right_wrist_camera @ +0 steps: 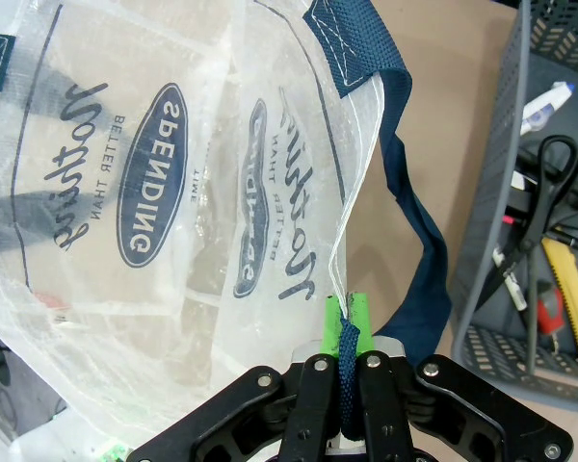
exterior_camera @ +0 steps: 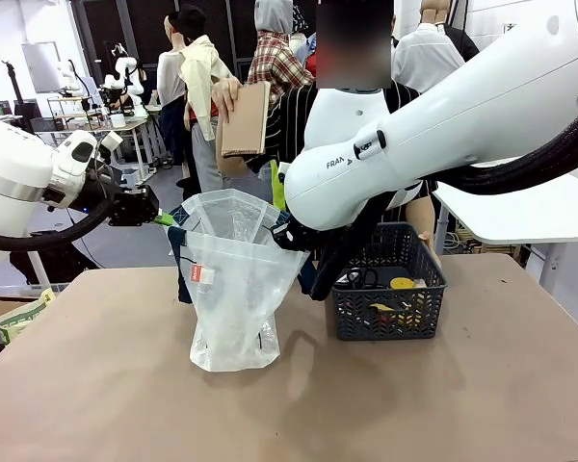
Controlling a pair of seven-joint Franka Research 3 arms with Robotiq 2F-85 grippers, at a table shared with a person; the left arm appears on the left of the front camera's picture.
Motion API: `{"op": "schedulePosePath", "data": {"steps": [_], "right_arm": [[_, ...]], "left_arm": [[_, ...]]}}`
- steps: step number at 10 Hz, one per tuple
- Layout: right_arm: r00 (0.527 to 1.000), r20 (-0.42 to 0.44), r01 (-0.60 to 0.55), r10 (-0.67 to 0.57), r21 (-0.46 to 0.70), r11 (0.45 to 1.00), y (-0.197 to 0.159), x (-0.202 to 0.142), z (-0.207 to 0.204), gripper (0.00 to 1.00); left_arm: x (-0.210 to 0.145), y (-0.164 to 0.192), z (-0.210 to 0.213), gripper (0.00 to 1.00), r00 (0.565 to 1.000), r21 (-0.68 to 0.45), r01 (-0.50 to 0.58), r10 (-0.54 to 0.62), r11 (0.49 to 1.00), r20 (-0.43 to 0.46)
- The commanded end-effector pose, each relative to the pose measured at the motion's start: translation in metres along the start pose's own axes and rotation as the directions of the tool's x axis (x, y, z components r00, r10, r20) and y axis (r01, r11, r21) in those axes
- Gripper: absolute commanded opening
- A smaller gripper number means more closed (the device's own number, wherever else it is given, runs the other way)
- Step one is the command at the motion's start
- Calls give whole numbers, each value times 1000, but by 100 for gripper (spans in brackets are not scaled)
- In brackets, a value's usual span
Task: Transfer purchased items from the store into the shopping bag.
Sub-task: Move the Reusable shopping bag to the right side of the table.
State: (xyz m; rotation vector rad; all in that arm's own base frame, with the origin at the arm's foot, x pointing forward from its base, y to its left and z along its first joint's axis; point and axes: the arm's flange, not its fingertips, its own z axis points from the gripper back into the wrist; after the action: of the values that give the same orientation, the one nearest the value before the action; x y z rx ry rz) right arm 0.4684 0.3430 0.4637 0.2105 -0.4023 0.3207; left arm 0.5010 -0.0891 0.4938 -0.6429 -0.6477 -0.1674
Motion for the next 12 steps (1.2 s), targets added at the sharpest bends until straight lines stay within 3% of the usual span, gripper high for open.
{"op": "schedulePosePath", "data": {"steps": [1, 12], "right_arm": [[1000, -2, 3, -3, 14, 1000, -2, 0, 1, 0], [1000, -2, 3, -3, 14, 1000, -2, 0, 1, 0]], "left_arm": [[1, -1, 2, 0, 1000, 1, 2, -2, 1000, 4], [1, -1, 2, 0, 1000, 1, 2, -2, 1000, 4]]}}
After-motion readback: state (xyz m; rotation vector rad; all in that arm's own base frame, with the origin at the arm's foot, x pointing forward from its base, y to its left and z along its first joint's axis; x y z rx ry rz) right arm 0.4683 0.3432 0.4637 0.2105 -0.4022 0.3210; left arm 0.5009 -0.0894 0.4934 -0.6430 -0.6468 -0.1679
